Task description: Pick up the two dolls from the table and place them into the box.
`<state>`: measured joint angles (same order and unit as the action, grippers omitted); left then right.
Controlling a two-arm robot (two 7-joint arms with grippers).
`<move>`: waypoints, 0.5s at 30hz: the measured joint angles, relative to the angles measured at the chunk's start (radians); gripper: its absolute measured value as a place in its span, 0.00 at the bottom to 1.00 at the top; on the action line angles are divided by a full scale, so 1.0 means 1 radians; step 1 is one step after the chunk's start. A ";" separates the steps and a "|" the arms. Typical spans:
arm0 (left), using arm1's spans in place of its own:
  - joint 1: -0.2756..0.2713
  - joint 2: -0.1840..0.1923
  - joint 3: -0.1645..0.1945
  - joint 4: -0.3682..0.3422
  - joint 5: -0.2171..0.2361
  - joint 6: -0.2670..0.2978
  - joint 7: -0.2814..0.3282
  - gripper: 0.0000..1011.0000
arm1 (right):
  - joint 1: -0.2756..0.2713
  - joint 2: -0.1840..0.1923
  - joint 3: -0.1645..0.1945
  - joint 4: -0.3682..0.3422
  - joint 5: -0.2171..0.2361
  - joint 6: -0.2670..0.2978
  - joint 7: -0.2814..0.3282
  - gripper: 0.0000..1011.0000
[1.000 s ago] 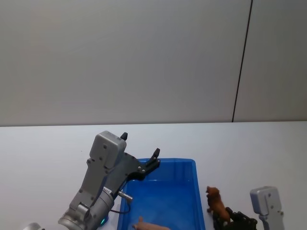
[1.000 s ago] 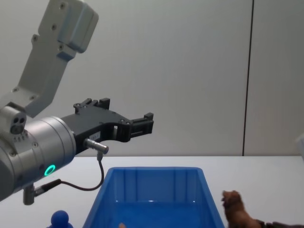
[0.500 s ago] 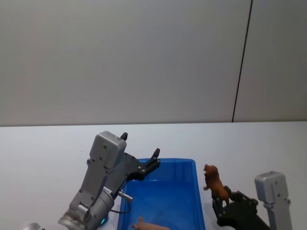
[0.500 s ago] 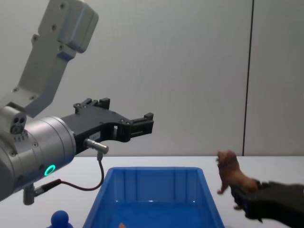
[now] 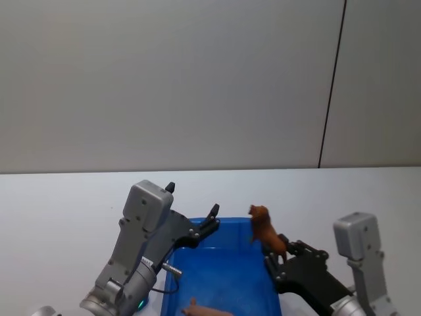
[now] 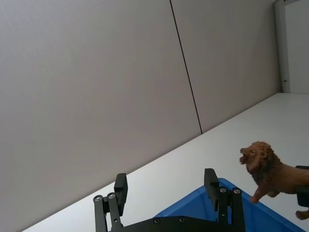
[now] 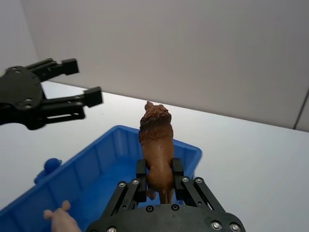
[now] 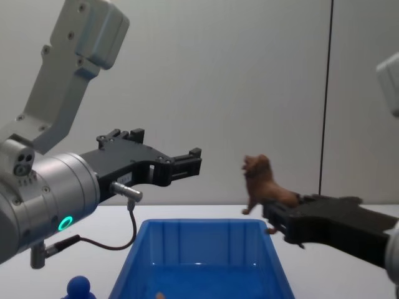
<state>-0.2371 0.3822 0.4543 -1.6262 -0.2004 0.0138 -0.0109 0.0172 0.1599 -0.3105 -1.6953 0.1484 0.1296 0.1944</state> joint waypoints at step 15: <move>0.000 0.000 0.000 0.000 0.000 0.000 0.000 0.99 | 0.044 -0.036 -0.020 0.050 -0.002 0.047 0.062 0.63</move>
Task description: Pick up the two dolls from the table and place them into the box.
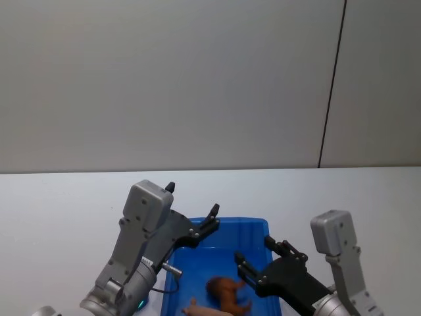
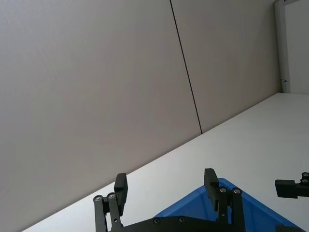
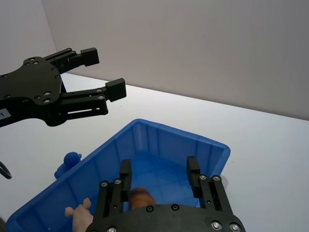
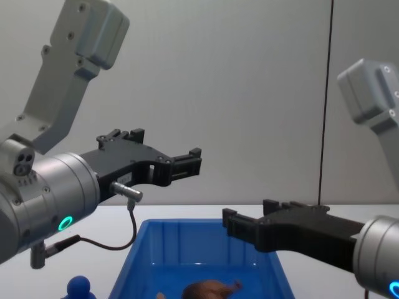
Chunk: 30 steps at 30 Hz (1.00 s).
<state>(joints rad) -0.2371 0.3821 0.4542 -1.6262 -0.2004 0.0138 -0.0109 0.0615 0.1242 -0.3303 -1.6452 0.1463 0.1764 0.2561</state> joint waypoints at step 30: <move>0.000 0.000 0.000 0.000 0.000 0.000 0.000 0.99 | -0.113 0.069 0.050 -0.087 0.028 -0.067 -0.239 0.99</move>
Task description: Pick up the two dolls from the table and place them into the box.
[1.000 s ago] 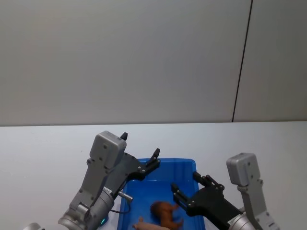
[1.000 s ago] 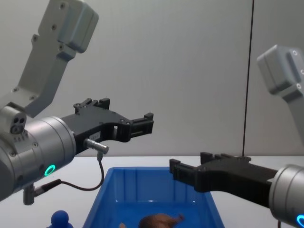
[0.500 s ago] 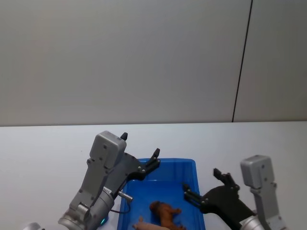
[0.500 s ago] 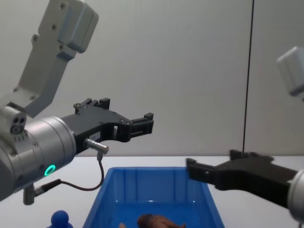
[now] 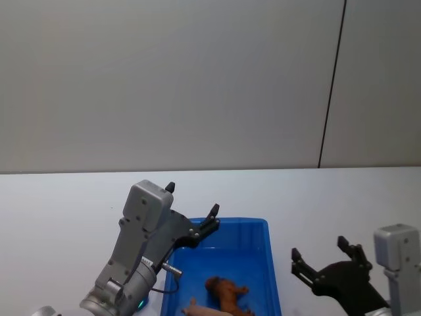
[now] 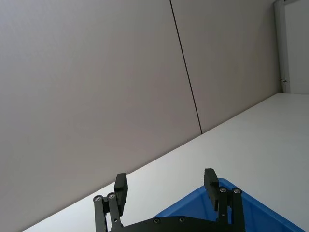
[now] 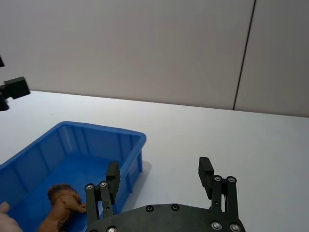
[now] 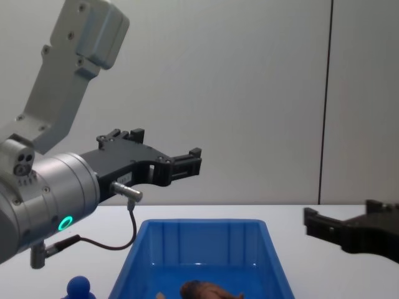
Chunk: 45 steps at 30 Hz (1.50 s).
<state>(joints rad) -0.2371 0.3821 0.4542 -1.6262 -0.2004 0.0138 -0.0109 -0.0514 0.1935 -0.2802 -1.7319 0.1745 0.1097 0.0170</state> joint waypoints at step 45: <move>0.099 0.072 -0.059 -0.106 -0.110 0.273 0.178 0.99 | -0.057 0.036 0.028 -0.036 0.028 -0.023 -0.087 0.99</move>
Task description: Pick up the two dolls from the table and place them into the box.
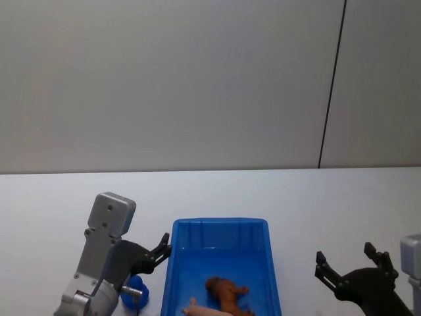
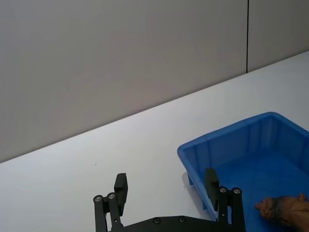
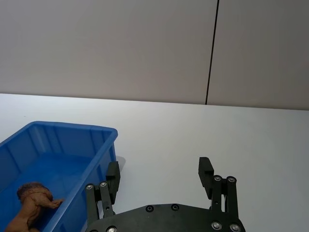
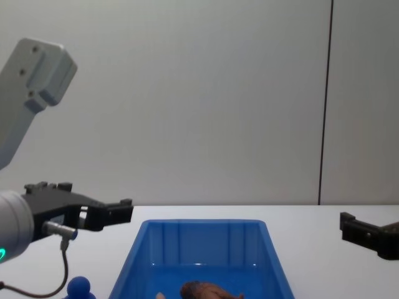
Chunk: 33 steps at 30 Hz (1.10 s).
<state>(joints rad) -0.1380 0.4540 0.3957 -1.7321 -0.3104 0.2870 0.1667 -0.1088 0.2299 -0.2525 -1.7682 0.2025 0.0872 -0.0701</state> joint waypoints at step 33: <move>0.004 -0.006 -0.036 0.095 -0.069 0.097 -0.045 0.99 | -0.001 0.001 0.000 -0.001 0.000 0.000 -0.002 0.99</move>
<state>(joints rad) -0.1344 0.4481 0.3601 -1.6371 -0.3799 0.3842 0.1219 -0.1101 0.2309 -0.2522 -1.7692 0.2026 0.0873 -0.0719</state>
